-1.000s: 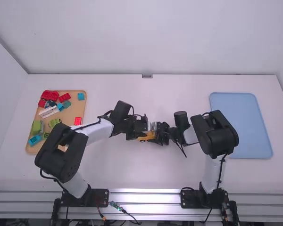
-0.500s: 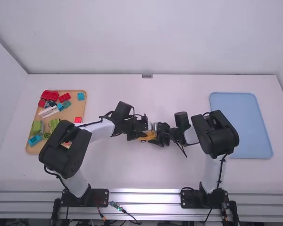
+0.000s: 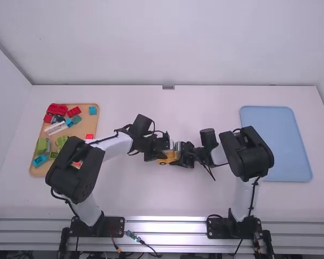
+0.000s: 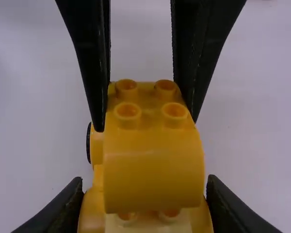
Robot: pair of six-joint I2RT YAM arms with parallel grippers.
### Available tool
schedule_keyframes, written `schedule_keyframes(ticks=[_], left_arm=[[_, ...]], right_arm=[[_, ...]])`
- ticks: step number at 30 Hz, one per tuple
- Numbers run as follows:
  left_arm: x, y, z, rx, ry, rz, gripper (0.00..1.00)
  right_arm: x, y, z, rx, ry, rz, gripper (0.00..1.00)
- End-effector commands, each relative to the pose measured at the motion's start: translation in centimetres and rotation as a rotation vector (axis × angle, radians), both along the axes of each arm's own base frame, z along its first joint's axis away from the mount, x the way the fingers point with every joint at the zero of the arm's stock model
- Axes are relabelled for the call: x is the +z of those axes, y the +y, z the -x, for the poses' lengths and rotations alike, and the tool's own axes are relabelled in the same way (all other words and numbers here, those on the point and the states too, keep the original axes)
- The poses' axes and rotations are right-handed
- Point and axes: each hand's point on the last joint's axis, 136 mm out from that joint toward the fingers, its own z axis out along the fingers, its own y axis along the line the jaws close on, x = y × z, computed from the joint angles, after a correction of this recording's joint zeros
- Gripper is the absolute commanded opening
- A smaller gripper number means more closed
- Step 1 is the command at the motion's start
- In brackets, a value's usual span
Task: Assemble lego blocks to make yellow taxi
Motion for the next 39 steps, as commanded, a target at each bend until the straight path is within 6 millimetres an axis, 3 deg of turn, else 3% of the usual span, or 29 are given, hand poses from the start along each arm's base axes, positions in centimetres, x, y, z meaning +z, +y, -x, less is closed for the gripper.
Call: schedule_keyframes(ticks=[1, 14, 24, 30, 39], left_arm=[[-0.3, -0.4, 0.2, -0.023, 0.008, 0.002, 0.01], [-0.6, -1.5, 1.2, -0.072, -0.010, -0.006, 0.01], [-1.6, -0.9, 0.6, -0.019, -0.003, -0.061, 0.01], [-3.4, -1.1, 0.8, -0.024, 0.033, -0.078, 0.02], [-3.3, -0.5, 0.0, 0.011, 0.037, -0.139, 0.01]], right_arm=[[-1.3, -0.3, 0.4, -0.009, 0.008, 0.040, 0.19], [-1.2, -0.1, 0.5, -0.004, 0.009, 0.040, 0.18], [-1.3, -0.2, 0.6, -0.002, 0.010, 0.041, 0.18], [-1.3, -0.1, 0.6, 0.002, 0.011, 0.041, 0.19], [-1.3, -0.2, 0.6, -0.002, 0.011, 0.041, 0.19]])
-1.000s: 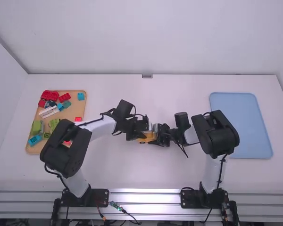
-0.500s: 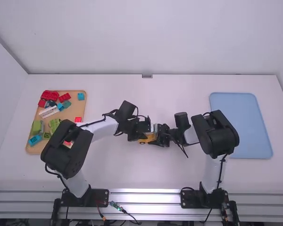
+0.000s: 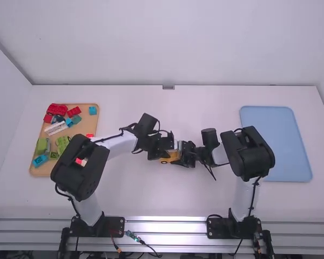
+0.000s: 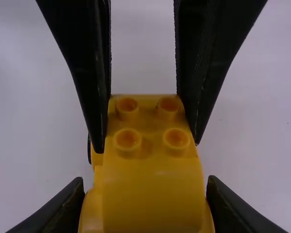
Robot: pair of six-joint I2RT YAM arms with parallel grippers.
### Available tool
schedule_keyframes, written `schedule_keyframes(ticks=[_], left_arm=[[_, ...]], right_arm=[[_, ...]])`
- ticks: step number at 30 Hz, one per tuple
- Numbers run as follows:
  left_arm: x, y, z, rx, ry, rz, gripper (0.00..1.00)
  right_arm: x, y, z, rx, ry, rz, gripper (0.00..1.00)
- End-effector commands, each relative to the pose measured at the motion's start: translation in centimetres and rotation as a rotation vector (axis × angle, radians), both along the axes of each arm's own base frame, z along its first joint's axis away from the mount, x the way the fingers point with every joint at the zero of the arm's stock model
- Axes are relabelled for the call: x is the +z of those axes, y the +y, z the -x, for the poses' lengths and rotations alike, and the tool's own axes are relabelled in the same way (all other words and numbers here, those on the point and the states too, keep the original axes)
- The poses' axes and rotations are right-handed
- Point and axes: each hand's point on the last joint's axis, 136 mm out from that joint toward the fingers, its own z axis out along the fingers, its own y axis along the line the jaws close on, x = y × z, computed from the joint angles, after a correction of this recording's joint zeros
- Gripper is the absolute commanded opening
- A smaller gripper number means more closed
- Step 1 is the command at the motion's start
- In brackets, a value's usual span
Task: Assemble lego blocks to make yellow taxi
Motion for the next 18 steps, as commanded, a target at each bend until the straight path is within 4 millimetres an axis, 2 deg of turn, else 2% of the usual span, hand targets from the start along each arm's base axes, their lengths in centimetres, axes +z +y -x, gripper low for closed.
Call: schedule_keyframes(ticks=[1, 8, 18], left_arm=[[-2.6, 0.8, 0.7, 0.024, 0.057, -0.102, 0.01], [-2.1, 0.5, 0.6, 0.020, 0.066, -0.100, 0.01], [-2.5, -0.8, 1.8, -0.029, 0.038, -0.151, 0.01]], right_arm=[[-1.3, 0.2, 0.8, 0.010, 0.010, 0.043, 0.20], [-1.3, 0.2, 0.8, 0.008, 0.009, 0.044, 0.20], [-1.4, 0.2, 0.8, 0.007, 0.009, 0.046, 0.19]])
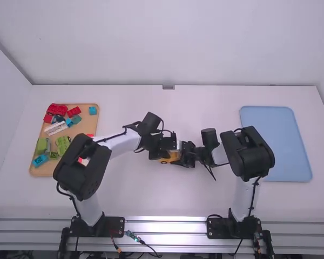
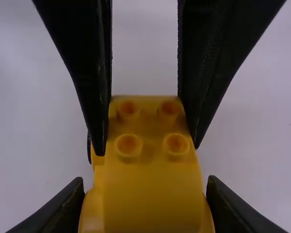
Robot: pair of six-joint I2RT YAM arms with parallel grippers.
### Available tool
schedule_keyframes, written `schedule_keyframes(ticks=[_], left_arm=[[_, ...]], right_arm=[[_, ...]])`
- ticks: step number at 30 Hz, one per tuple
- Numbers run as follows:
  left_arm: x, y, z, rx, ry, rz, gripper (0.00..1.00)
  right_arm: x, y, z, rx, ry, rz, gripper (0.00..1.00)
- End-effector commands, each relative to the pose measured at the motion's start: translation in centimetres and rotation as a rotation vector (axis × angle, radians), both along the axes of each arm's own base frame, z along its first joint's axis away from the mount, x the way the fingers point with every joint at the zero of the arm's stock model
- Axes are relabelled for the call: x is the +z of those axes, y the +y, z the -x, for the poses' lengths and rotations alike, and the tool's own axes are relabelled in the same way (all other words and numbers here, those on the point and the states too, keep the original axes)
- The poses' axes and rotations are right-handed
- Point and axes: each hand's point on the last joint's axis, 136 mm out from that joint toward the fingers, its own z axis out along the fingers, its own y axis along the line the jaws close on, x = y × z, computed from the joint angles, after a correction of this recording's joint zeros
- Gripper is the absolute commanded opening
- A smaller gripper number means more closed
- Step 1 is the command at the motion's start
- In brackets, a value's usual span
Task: Assemble lego blocks to make yellow taxi
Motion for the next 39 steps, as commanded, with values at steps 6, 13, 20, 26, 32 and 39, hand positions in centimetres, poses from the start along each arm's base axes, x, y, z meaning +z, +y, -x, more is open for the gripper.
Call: schedule_keyframes(ticks=[6, 13, 20, 26, 32, 39], left_arm=[[-2.42, -0.53, 1.43, -0.014, 0.026, -0.072, 0.01], [-2.54, -0.81, 1.57, -0.022, 0.020, -0.057, 0.02], [-2.54, -0.81, 1.59, -0.021, 0.020, -0.057, 0.09], [-2.51, -0.83, 1.51, -0.021, 0.018, -0.056, 0.16], [-2.50, -0.83, 1.50, -0.021, 0.017, -0.055, 0.20], [-2.46, -0.84, 1.31, 0.001, 0.023, -0.052, 0.26]], right_arm=[[-1.36, 0.19, 0.85, 0.009, 0.011, 0.045, 0.19], [-1.36, 0.19, 0.85, 0.009, 0.012, 0.045, 0.20], [-1.36, 0.15, 0.82, 0.006, 0.014, 0.044, 0.21], [-1.35, 0.15, 0.80, 0.006, 0.014, 0.044, 0.21], [-1.36, 0.14, 0.80, 0.006, 0.015, 0.044, 0.22], [-1.36, 0.13, 0.81, 0.005, 0.015, 0.044, 0.22]])
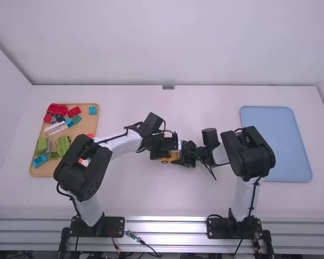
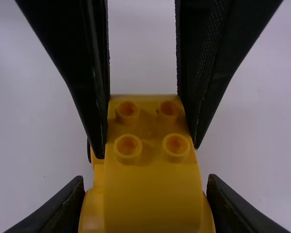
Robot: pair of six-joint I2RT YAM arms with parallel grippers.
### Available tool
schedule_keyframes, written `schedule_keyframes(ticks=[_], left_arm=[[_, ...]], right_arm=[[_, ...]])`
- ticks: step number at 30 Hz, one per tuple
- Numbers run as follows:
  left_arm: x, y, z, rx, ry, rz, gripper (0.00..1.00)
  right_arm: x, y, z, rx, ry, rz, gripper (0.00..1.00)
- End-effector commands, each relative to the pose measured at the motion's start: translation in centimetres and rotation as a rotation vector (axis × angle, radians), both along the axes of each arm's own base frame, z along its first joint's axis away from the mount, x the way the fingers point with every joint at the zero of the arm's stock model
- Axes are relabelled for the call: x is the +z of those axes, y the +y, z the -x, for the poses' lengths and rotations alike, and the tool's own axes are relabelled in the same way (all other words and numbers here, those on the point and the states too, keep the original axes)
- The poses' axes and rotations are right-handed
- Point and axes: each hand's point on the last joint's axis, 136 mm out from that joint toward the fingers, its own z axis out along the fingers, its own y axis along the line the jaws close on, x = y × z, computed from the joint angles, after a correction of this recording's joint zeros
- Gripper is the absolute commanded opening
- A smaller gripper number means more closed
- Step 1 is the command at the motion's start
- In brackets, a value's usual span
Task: Assemble lego blocks to make yellow taxi
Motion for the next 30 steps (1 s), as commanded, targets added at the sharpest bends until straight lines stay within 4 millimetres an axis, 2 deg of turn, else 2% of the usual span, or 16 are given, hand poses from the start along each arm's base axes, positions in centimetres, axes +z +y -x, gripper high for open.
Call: schedule_keyframes(ticks=[1, 8, 19, 24, 30], left_arm=[[-2.5, -0.5, 1.6, -0.010, 0.049, -0.043, 0.27], [-2.5, -0.5, 1.7, -0.011, 0.049, -0.042, 0.32], [-2.1, -0.6, 1.4, -0.007, 0.039, -0.032, 0.30], [-1.1, -1.0, 1.5, -0.024, 0.030, -0.001, 0.37], [-1.1, -1.0, 1.4, -0.021, 0.024, -0.002, 0.47]], right_arm=[[-1.4, 0.4, 1.1, 0.017, 0.014, 0.042, 0.22], [-1.4, 0.4, 1.0, 0.016, 0.015, 0.043, 0.22], [-1.5, 0.3, 1.1, 0.016, 0.019, 0.048, 0.22], [-1.7, 0.2, 1.0, 0.007, 0.019, 0.064, 0.22], [-1.7, 0.2, 1.0, 0.007, 0.021, 0.062, 0.21]])
